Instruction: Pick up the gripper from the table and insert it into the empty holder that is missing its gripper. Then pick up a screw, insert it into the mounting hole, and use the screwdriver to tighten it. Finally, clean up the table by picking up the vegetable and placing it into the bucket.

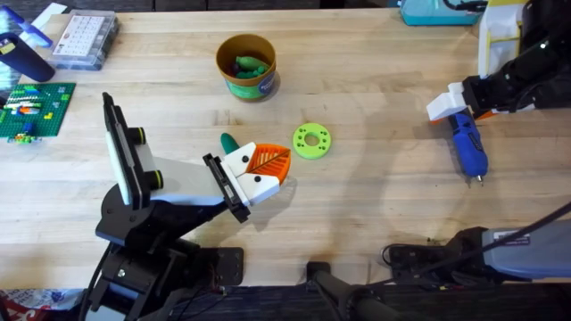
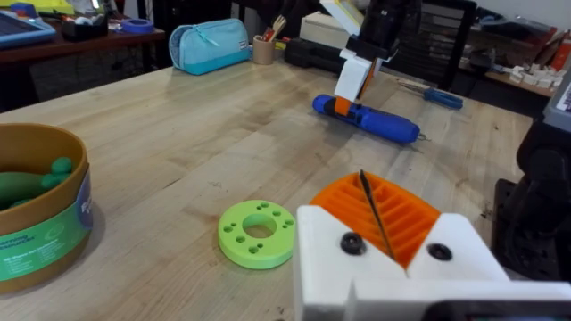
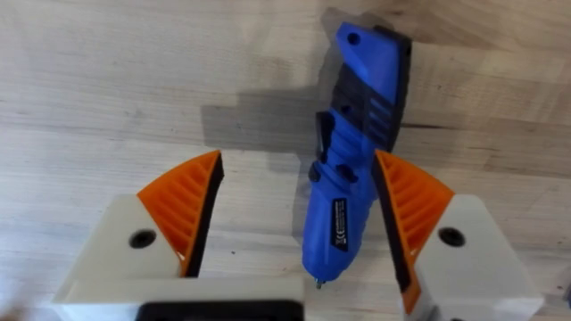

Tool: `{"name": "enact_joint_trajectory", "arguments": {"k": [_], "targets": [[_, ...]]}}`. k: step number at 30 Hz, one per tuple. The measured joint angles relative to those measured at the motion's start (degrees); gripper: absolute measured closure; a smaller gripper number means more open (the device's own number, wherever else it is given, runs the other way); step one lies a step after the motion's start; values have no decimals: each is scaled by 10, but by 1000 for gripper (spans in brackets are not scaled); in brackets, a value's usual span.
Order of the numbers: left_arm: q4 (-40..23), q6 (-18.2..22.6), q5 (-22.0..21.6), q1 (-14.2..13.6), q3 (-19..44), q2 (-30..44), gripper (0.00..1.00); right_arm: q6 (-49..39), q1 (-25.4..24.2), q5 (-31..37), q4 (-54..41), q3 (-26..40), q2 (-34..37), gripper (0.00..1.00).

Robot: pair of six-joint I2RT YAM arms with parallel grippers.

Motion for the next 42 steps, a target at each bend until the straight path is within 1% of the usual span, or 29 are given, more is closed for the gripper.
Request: {"name": "enact_joint_trajectory", "arguments": {"k": [4, 10, 16, 21, 26, 31, 38, 42], "targets": [[0, 0, 0, 0, 0, 0, 984, 1, -1, 0, -1, 0, 7, 20], [0, 0, 0, 0, 0, 0, 984, 5, -1, 3, 1, 7, -7, 20], [0, 0, 0, 0, 0, 0, 984, 5, -1, 11, 28, 16, -14, 20], [0, 0, 0, 0, 0, 0, 984, 5, -7, 11, 21, 16, -10, 20], [0, 0, 0, 0, 0, 0, 984, 5, -35, 11, 26, 16, 8, 20], [0, 0, 0, 0, 0, 0, 984, 5, -63, 11, 33, 16, 44, 20], [0, 0, 0, 0, 0, 0, 984, 5, -65, 11, 55, 16, 97, 21], [0, 0, 0, 0, 0, 0, 984, 5, -65, 13, 52, 16, 109, 57]]}}
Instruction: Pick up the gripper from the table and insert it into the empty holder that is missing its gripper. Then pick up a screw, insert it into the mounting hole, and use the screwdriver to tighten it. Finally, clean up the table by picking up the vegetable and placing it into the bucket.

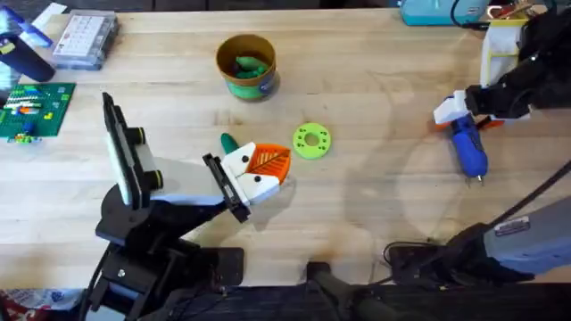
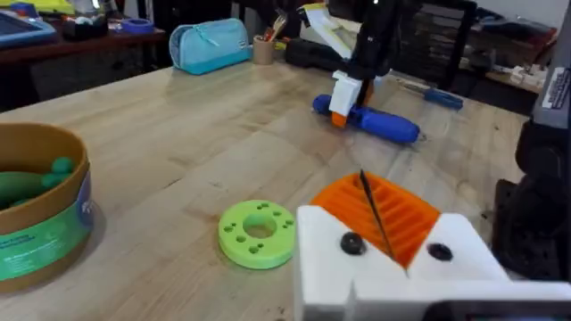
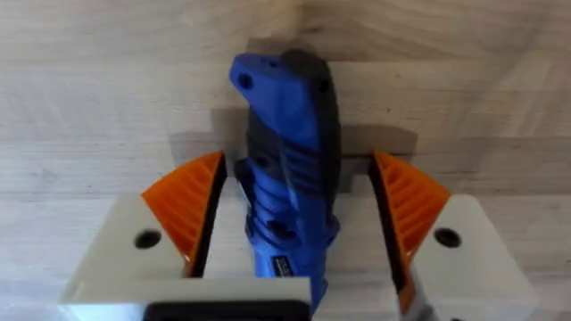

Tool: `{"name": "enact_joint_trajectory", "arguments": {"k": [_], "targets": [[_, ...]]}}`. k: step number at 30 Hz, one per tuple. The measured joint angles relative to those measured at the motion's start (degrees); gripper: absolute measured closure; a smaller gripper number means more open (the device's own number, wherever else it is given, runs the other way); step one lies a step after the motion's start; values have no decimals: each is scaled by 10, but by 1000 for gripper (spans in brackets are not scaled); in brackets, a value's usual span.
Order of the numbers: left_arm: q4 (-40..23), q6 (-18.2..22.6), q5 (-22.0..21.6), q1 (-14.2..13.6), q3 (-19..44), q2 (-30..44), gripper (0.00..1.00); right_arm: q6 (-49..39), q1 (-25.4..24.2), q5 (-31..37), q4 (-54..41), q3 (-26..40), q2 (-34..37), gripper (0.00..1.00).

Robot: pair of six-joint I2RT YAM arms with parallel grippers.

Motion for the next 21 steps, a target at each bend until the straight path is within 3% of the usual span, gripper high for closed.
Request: {"name": "enact_joint_trajectory", "arguments": {"k": [6, 9, 14, 21], "targets": [[0, 0, 0, 0, 0, 0, 984, 0, 0, 4, 3, 0, 0, 160], [0, 0, 0, 0, 0, 0, 984, -4, 0, 8, 4, -1, 1, 331], [0, 0, 0, 0, 0, 0, 984, -6, 0, 8, 5, -2, 3, 952], [0, 0, 0, 0, 0, 0, 984, 27, 0, -26, -12, 3, 4, 975]]}}
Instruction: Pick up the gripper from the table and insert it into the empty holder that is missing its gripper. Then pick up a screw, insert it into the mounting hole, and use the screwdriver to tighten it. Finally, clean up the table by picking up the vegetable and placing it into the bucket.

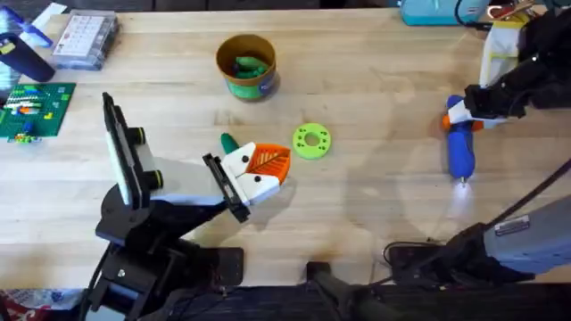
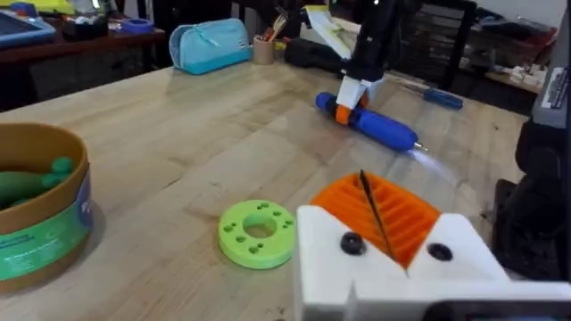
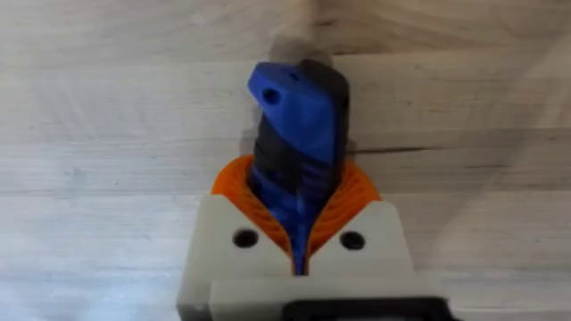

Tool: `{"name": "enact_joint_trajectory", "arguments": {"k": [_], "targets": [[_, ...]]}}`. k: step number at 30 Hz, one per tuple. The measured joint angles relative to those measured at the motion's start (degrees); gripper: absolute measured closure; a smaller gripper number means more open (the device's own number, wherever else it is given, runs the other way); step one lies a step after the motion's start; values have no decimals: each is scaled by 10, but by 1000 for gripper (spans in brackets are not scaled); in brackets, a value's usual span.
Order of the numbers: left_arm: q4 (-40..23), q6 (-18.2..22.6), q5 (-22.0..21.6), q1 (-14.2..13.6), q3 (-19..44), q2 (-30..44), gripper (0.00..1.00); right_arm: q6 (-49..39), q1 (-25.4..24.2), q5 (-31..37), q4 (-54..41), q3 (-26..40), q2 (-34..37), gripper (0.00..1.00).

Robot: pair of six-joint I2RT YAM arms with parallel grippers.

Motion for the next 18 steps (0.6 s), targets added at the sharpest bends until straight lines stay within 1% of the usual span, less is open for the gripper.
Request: {"name": "enact_joint_trajectory", "arguments": {"k": [3, 7, 12, 18], "targets": [[0, 0, 0, 0, 0, 0, 984, 15, 1, -13, -28, 16, 0, 975], [0, 0, 0, 0, 0, 0, 984, 23, 1, -20, -56, 55, -17, 975], [0, 0, 0, 0, 0, 0, 984, 28, 1, -47, -67, 93, -82, 975], [0, 0, 0, 0, 0, 0, 984, 29, 2, -101, -72, 96, -155, 975]]}}
